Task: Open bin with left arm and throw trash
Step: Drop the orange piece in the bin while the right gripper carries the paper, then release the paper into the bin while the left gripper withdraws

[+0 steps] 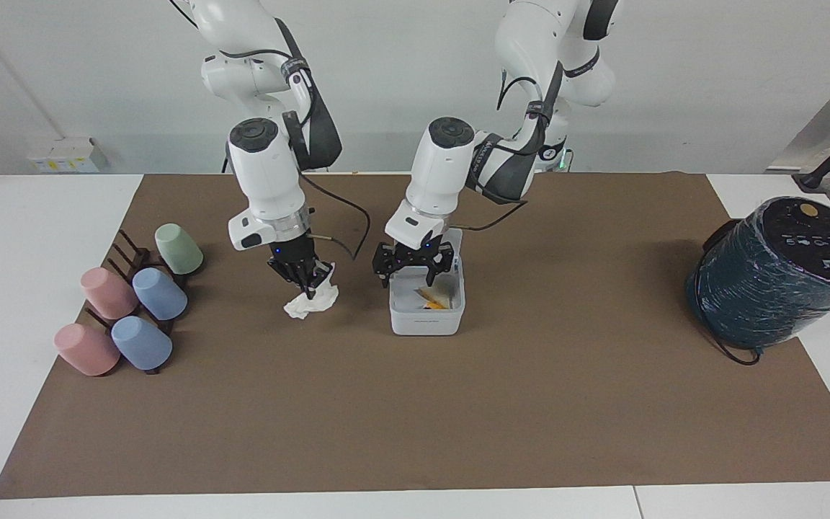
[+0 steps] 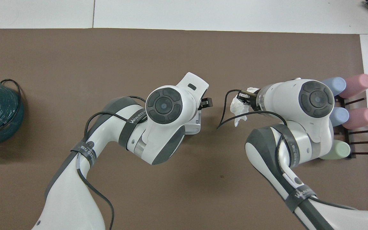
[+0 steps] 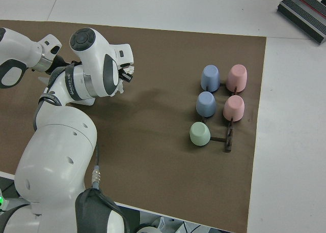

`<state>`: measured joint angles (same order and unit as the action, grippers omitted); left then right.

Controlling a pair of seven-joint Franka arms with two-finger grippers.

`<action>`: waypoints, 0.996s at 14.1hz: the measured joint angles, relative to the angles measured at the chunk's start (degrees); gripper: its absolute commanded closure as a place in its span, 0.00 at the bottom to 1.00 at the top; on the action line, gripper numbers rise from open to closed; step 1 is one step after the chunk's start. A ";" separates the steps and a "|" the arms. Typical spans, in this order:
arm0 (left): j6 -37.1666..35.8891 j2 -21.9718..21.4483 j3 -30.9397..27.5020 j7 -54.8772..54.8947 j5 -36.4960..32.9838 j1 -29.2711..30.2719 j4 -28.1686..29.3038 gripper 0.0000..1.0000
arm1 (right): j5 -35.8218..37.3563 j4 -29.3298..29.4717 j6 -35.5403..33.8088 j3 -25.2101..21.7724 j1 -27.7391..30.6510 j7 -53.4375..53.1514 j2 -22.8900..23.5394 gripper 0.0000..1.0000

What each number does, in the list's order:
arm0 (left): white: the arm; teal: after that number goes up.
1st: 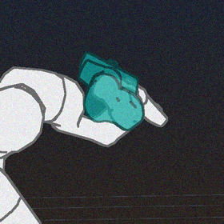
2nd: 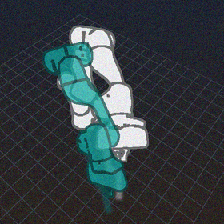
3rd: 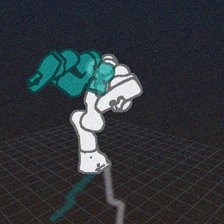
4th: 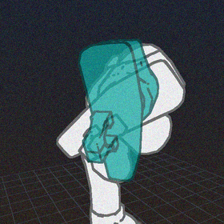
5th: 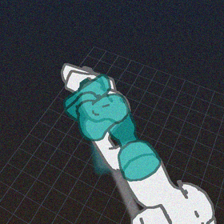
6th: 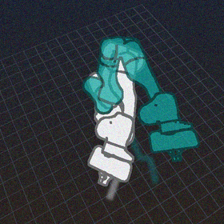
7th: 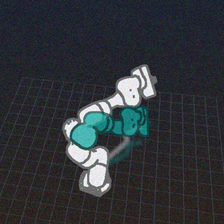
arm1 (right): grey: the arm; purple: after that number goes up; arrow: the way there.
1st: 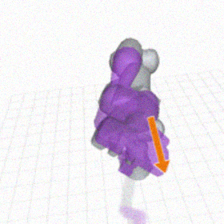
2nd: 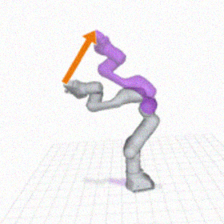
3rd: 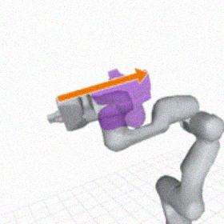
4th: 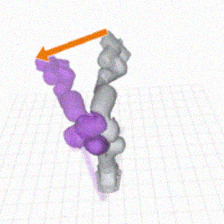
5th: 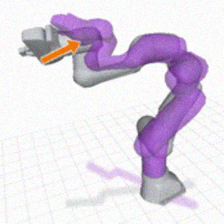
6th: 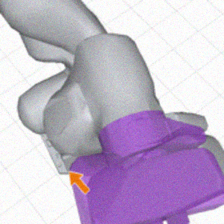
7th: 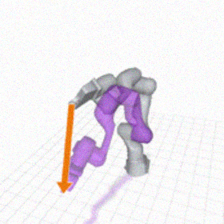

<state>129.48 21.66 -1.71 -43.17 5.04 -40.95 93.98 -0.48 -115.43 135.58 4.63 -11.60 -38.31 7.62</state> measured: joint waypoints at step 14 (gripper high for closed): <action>-37.21 -10.07 -1.77 29.79 -6.41 22.88 -14.75 0.00 | -4.43 14.16 0.37 0.71 -9.36 -21.57 7.07 1.00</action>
<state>92.27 11.58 -3.48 -13.39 -1.37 -18.08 79.23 -4.91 -101.27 135.94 5.34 -20.96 -59.88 14.70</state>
